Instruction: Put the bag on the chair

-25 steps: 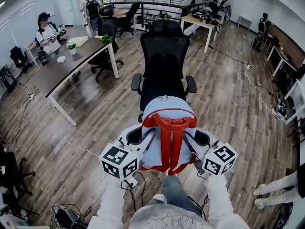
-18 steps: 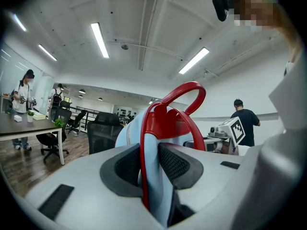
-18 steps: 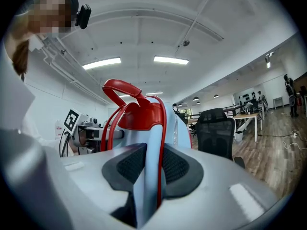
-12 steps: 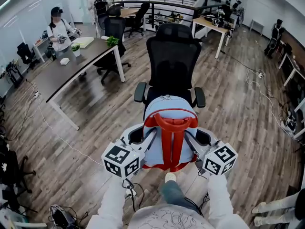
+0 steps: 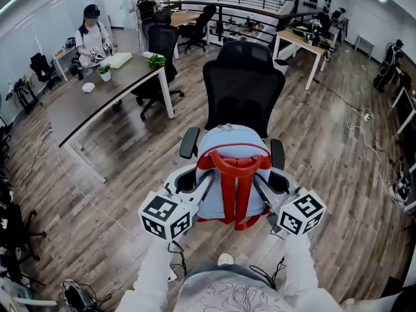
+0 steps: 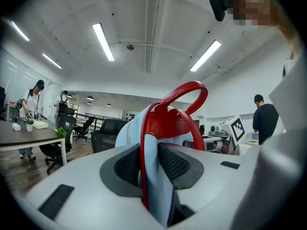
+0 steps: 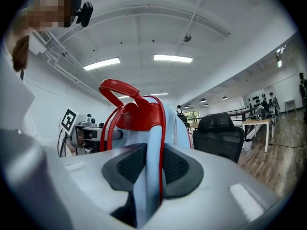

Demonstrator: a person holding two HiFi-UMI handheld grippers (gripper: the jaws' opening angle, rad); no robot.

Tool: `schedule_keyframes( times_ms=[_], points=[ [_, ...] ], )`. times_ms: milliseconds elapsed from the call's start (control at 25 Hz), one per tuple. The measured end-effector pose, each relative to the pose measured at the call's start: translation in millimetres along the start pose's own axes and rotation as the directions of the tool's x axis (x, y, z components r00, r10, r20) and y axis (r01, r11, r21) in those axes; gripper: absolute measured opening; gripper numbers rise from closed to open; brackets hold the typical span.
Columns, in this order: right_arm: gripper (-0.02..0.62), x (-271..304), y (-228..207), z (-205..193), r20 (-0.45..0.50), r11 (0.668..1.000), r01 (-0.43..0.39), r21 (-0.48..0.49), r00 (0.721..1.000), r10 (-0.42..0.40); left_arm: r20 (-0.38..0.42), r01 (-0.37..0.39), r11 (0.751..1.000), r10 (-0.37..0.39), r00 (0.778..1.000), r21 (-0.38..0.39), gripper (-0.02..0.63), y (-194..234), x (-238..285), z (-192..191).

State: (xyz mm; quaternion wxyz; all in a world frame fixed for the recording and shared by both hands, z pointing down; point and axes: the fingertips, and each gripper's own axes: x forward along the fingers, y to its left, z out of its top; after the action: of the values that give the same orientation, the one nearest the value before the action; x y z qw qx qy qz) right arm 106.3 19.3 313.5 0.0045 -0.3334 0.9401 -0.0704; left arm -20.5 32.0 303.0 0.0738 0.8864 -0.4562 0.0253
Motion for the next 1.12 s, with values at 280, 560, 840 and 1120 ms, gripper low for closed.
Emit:
schedule_keyframes(
  times_ms=[280, 560, 840, 1120],
  points=[
    [0.103, 34.5, -44.3, -3.9, -0.021, 1.0, -0.014, 0.021, 1.0, 0.015, -0.03, -0.016, 1.0, 0.016, 0.999, -0.012, 0.115, 30.3, 45.0, -3.0],
    [0.103, 77.4, -90.0, -19.4, -0.054, 0.999, 0.002, 0.046, 0.999, 0.001, -0.059, -0.009, 0.999, 0.006, 0.998, -0.037, 0.115, 73.8, 94.9, -16.2],
    [0.104, 140.4, -147.6, -26.2, -0.07, 0.998, 0.044, 0.039, 0.997, -0.042, -0.067, 0.032, 0.999, -0.035, 0.997, -0.043, 0.115, 137.5, 160.1, -20.1],
    [0.104, 203.2, -212.6, -25.4, -0.095, 0.992, 0.112, 0.062, 0.99, -0.106, -0.108, 0.097, 0.994, -0.101, 0.989, -0.047, 0.115, 200.7, 234.6, -14.4]
  ],
)
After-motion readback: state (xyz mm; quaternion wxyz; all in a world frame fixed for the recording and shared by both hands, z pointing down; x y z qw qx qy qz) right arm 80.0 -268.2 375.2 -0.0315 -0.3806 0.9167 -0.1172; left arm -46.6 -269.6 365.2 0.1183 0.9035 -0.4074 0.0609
